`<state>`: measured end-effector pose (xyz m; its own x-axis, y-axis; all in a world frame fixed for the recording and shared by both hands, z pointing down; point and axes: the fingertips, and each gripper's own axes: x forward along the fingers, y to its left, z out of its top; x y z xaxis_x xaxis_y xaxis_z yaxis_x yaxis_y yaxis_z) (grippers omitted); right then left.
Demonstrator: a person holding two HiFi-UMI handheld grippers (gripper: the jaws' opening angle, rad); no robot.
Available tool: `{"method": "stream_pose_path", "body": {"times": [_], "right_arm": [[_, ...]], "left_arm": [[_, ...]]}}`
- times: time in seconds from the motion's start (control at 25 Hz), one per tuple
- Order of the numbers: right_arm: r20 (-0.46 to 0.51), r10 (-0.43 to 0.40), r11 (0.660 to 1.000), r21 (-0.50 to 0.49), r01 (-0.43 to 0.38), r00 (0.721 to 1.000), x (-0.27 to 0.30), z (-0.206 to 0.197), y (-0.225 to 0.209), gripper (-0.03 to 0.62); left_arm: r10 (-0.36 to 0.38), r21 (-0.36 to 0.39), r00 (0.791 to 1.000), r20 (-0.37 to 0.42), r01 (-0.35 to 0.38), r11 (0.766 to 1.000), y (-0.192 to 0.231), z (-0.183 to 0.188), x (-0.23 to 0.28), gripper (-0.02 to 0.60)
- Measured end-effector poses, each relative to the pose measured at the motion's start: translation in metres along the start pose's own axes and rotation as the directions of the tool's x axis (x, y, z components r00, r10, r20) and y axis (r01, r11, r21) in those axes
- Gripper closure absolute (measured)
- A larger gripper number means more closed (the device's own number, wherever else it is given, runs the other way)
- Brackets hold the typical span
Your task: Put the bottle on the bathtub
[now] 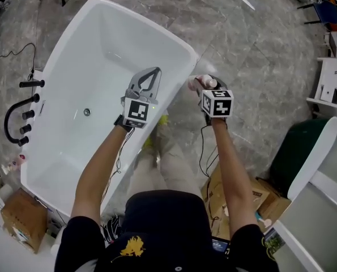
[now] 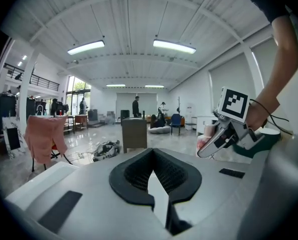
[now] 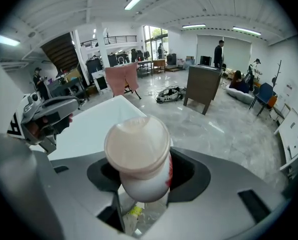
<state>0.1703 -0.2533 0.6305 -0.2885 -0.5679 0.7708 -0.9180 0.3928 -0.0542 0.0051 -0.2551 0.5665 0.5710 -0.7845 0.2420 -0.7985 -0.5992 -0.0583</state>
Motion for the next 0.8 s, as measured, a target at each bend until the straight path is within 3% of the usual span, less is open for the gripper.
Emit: {"method": "stream_pose_path", "body": {"times": [0.48,0.8], "right_arm": [[-0.004,-0.068,0.995,0.079,0.068,0.998,0.053,-0.012,-0.018,0.378],[-0.021,-0.093,0.995,0.046,0.093,0.995,0.075,-0.009,-0.02,0.378]], "left_arm": [[-0.041,0.004,0.998,-0.044,0.041,0.999,-0.017,-0.047,0.022,0.563],[-0.035,-0.013,0.998,-0.045,0.035,0.999,-0.016,-0.056,0.028,0.563]]}}
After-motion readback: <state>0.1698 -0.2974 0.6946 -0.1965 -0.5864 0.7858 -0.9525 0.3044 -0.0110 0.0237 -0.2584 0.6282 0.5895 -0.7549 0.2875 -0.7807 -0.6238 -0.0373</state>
